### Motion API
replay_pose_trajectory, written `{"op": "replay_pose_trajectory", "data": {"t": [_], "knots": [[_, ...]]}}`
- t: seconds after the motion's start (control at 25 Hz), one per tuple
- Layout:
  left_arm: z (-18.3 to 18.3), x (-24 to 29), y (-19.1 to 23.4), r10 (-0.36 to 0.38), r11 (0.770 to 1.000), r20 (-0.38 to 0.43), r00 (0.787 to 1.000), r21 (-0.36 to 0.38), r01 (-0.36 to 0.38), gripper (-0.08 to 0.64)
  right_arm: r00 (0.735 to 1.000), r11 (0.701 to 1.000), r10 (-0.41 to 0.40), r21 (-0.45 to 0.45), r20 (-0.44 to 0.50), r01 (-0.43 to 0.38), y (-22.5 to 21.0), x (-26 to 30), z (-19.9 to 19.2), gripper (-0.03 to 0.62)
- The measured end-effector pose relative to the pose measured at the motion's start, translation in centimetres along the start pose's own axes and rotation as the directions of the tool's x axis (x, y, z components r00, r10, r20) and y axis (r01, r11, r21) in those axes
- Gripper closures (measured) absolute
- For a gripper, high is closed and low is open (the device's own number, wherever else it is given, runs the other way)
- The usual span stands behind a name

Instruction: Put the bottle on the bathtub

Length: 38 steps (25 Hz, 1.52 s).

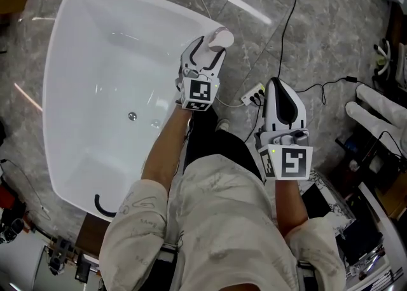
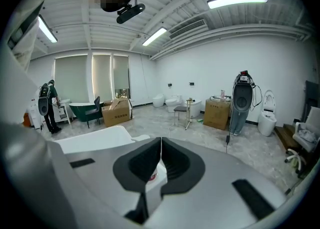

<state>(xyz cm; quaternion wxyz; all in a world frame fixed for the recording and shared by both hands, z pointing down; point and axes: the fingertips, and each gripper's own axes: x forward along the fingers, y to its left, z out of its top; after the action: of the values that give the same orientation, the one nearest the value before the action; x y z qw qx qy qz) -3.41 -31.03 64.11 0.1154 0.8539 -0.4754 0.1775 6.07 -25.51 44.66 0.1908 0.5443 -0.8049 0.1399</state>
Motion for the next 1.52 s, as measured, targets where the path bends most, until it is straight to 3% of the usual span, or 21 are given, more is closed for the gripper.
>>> {"op": "replay_pose_trajectory", "data": {"t": [0.28,0.48,0.72,0.92,1.12,1.32,1.52], "knots": [[2.0,-4.9,1.3,0.113,0.993,0.009,0.994,-0.047,-0.112,0.304,0.998,0.999,0.033,-0.029,0.054,-0.031,0.4,-1.1,2.4,0.603],[5.7,-9.0,2.4,0.219,0.975,0.069,0.973,-0.063,-0.215,0.304,0.992,0.996,0.070,-0.055,0.107,-0.064,0.1,-1.4,4.7,0.603],[9.9,-14.4,3.6,0.375,0.927,0.109,0.920,-0.057,-0.371,0.304,0.973,0.987,0.150,-0.084,0.175,-0.137,0.3,-2.0,7.2,0.603],[14.3,-17.9,1.1,0.439,0.898,0.175,0.881,-0.088,-0.430,0.304,0.949,0.976,0.211,-0.110,0.232,-0.190,-0.8,-3.6,9.0,0.603],[17.3,-21.0,-2.6,0.535,0.842,0.117,0.836,-0.155,-0.517,0.322,0.915,0.957,0.284,-0.140,0.287,-0.253,-1.6,-5.8,10.9,0.603],[20.0,-23.0,-6.6,0.559,0.828,0.160,0.814,-0.156,-0.538,0.353,0.877,0.935,0.352,-0.158,0.327,-0.317,-1.7,-8.2,11.7,0.603],[22.4,-24.3,-8.4,0.602,0.799,0.212,0.770,-0.149,-0.583,0.449,0.844,0.910,0.414,-0.184,0.342,-0.372,-2.1,-9.4,12.0,0.603]]}}
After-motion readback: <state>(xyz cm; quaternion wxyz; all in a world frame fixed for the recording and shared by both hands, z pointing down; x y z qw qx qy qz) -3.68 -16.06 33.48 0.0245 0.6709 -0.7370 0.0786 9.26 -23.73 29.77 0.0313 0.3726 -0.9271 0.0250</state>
